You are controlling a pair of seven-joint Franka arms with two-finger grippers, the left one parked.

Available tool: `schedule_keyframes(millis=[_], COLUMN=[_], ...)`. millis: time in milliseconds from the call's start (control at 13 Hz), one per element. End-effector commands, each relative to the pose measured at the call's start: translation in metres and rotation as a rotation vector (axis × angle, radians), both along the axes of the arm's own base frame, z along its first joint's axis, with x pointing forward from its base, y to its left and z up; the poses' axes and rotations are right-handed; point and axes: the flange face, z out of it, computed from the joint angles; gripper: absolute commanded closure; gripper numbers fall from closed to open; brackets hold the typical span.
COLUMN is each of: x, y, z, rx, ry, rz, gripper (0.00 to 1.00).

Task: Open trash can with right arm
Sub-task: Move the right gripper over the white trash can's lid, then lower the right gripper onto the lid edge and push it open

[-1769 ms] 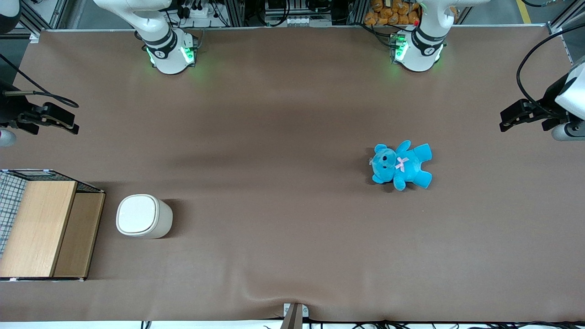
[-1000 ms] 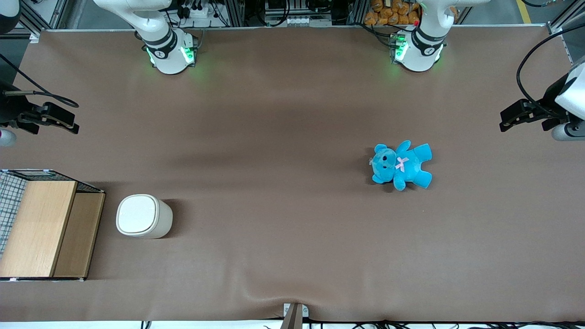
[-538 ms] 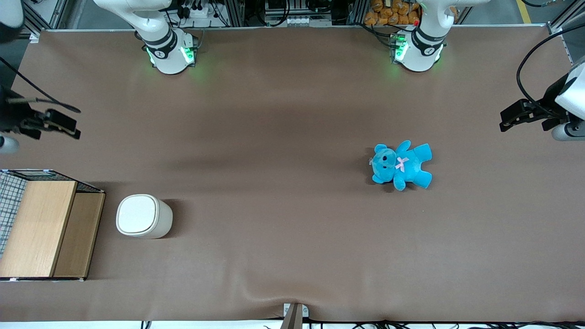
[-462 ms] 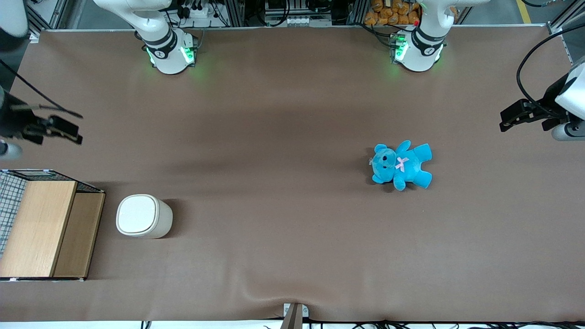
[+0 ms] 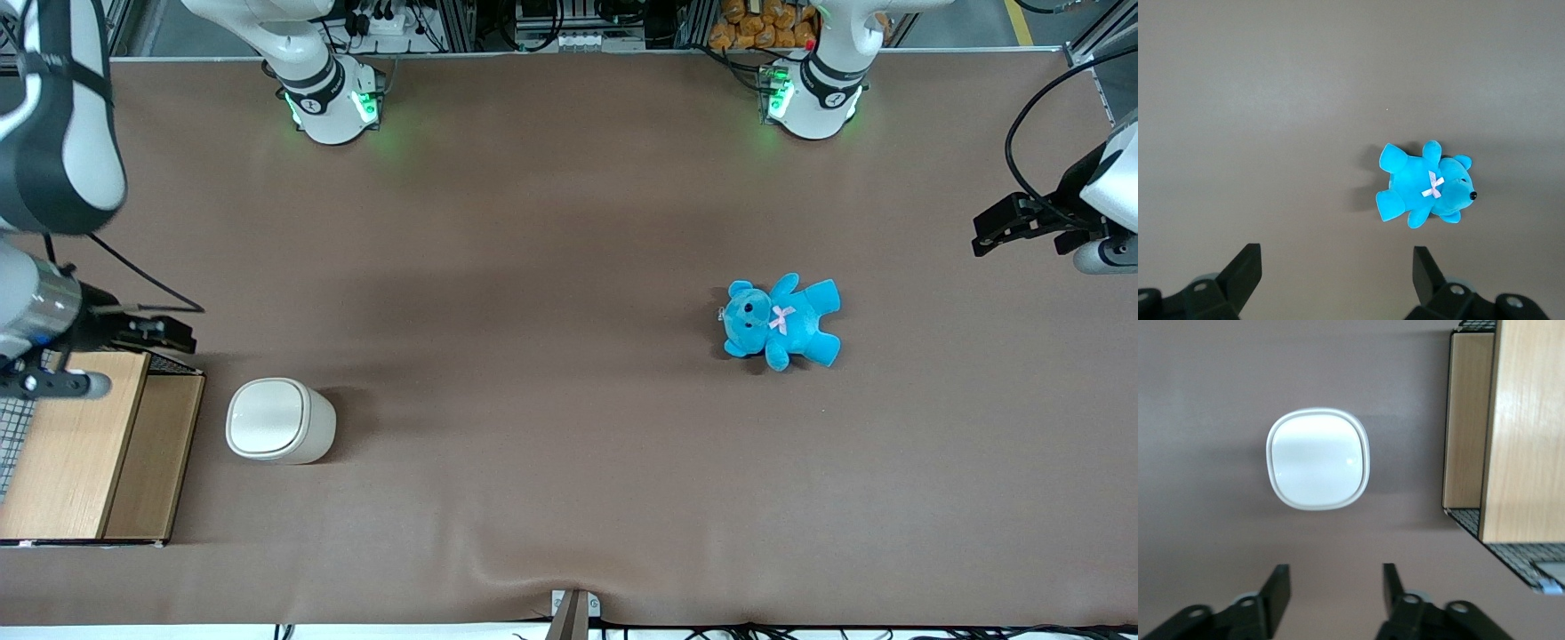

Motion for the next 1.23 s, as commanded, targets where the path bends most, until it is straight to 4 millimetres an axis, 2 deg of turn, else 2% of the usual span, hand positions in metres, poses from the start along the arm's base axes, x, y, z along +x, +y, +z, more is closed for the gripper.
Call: schedule_keyframes(millis=[0,231,385,538,923,1154], x=[0.020,0.032,0.036,0.042,0.053,0.053], y=[0.002,0.003,0.013,0.011,0.005,0.000], z=[-0.020,-0.064,-0.086,-0.109,-0.150,-0.172], rx=[-0.006,-0.037,-0.050,-0.046,-0.046,-0.039], ry=[-0.028,0.008,0.022,0.019,0.003,0.030], rz=[0.025,0.043,0.064,0.059,0.052,0.044], gripper=[1.00,1.00,1.00,1.00,1.00,1.00])
